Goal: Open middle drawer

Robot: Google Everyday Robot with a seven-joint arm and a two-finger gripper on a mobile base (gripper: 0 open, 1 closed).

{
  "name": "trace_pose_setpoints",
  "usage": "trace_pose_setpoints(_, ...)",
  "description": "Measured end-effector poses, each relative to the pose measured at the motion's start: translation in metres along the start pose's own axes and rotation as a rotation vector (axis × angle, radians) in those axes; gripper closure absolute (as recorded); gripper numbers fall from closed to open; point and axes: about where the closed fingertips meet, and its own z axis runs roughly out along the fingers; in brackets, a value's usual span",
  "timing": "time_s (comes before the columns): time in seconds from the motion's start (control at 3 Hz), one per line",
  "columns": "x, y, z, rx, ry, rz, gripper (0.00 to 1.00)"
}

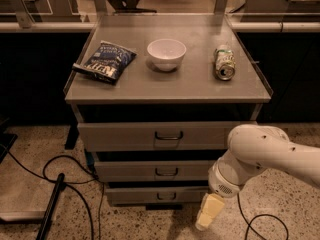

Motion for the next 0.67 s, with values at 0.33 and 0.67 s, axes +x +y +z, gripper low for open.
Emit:
trace_pose_setpoints(0.33, -0.01, -0.008, 0.016, 0.008, -0.023, 0.013, 0.0)
trace_pose_setpoints(0.67, -0.021, -0.034, 0.034, 0.075, -0.079, 0.055, 0.0)
